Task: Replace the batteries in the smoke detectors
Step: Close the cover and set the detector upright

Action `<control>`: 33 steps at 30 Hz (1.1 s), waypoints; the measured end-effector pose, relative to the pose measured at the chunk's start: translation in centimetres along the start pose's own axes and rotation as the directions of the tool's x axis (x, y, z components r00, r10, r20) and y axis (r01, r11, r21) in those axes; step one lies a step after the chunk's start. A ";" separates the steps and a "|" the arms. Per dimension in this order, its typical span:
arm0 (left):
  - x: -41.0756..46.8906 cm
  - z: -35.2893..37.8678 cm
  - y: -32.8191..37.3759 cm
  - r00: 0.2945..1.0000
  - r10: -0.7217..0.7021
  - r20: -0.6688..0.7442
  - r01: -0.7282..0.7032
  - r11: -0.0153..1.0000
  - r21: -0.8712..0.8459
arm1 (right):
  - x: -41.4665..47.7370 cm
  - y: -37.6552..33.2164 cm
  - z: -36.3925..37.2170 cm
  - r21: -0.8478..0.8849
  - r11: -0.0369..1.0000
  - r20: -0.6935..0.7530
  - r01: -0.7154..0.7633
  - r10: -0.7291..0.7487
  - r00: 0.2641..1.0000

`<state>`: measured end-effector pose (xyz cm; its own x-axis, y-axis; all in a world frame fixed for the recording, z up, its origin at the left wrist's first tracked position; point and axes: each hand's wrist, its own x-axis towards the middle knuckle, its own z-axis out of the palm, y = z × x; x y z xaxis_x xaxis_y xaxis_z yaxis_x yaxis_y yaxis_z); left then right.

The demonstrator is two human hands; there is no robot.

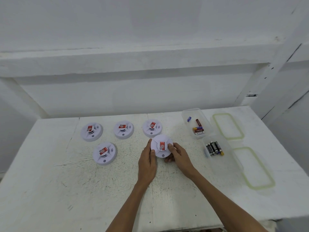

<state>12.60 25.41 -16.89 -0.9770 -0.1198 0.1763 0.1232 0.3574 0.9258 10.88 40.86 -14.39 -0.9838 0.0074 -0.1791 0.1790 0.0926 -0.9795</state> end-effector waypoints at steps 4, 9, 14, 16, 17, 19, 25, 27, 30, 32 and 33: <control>0.0 0.0 0.1 1.000 0.000 0.000 0.000 1.000 -0.001 | 0.1 0.1 0.0 -0.012 1.000 0.002 0.002 -0.002 1.000; 0.0 0.0 0.0 1.000 -0.008 -0.002 0.008 1.000 -0.002 | 0.1 0.0 0.0 -0.012 1.000 -0.002 0.001 -0.001 1.000; 0.0 0.0 0.2 1.000 0.005 -0.006 -0.005 1.000 -0.006 | 0.1 0.1 0.0 -0.016 1.000 -0.004 -0.003 0.003 1.000; 0.0 -0.1 0.3 1.000 0.006 -0.004 -0.006 1.000 -0.007 | 0.2 0.2 0.0 -0.024 1.000 -0.005 0.001 -0.001 1.000; 0.0 -0.1 0.4 1.000 0.005 -0.003 -0.005 1.000 -0.006 | 0.3 0.3 0.0 -0.027 1.000 -0.006 0.002 -0.002 1.000; 0.0 -0.1 0.4 1.000 0.005 -0.002 -0.005 1.000 -0.008 | 0.3 0.3 0.0 -0.030 1.000 -0.007 0.002 -0.002 1.000; 0.1 0.0 -0.2 1.000 0.008 0.005 -0.008 1.000 -0.006 | 0.3 0.2 -0.1 -0.007 1.000 -0.003 -0.002 0.002 1.000; 0.1 0.0 -0.2 1.000 0.012 0.003 -0.012 1.000 -0.006 | 0.2 0.2 0.0 -0.013 1.000 -0.007 -0.003 0.003 1.000; 0.1 0.1 -0.1 1.000 0.013 0.004 -0.013 1.000 -0.013 | 0.2 0.2 0.0 -0.015 1.000 -0.010 -0.003 0.003 1.000; 0.1 0.1 -0.2 1.000 0.013 0.004 -0.013 1.000 -0.012 | 0.2 0.2 0.0 -0.013 1.000 -0.008 -0.003 0.003 1.000; 0.1 0.1 -0.3 1.000 0.013 0.005 -0.013 1.000 -0.011 | 0.2 0.2 0.0 -0.014 1.000 -0.007 -0.002 0.002 1.000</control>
<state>12.46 25.37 -17.17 -0.9762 -0.1105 0.1864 0.1376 0.3488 0.9271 10.73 40.86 -14.57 -0.9835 0.0145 -0.1806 0.1811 0.1061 -0.9777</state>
